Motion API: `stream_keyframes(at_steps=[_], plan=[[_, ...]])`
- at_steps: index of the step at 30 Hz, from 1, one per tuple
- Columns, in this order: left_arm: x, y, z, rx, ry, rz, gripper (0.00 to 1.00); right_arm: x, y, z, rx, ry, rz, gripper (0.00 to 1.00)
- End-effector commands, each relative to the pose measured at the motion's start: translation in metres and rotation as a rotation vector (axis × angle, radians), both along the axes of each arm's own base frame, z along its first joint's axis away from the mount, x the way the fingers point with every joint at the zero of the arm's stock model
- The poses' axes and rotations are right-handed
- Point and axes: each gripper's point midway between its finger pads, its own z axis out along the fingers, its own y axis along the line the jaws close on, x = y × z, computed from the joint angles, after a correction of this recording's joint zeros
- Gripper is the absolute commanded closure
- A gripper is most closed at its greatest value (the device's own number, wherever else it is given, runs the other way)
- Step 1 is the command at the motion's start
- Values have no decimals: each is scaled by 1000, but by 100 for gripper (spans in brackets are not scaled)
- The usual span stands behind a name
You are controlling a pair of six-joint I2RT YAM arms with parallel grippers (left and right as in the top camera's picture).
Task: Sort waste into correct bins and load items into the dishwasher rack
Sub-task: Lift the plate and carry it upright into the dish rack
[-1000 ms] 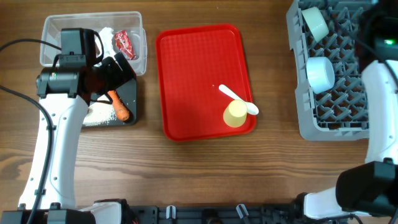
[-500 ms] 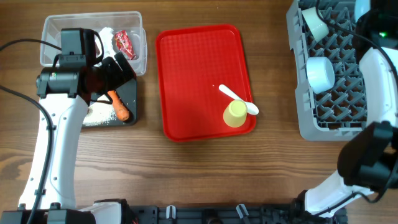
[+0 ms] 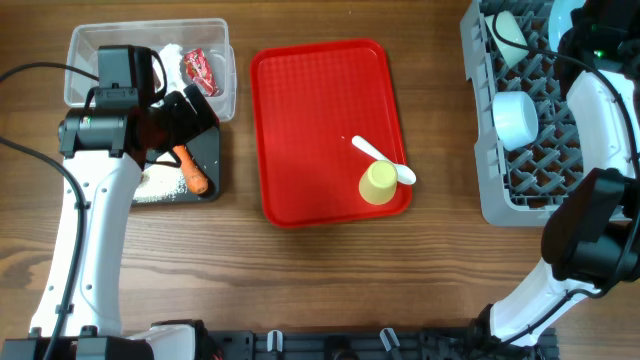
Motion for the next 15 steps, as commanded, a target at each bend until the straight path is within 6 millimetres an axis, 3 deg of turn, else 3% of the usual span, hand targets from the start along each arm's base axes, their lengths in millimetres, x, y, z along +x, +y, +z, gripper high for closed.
stream_keyframes(at_steps=[1,5,15], plan=[[3,1,3,11,-9,12,0,9,8,-16,30,29,62,96],[3,2,3,11,-9,12,0,12,16,-26,77,49,106,96],[3,1,3,11,-9,12,0,9,12,-25,88,29,67,96]])
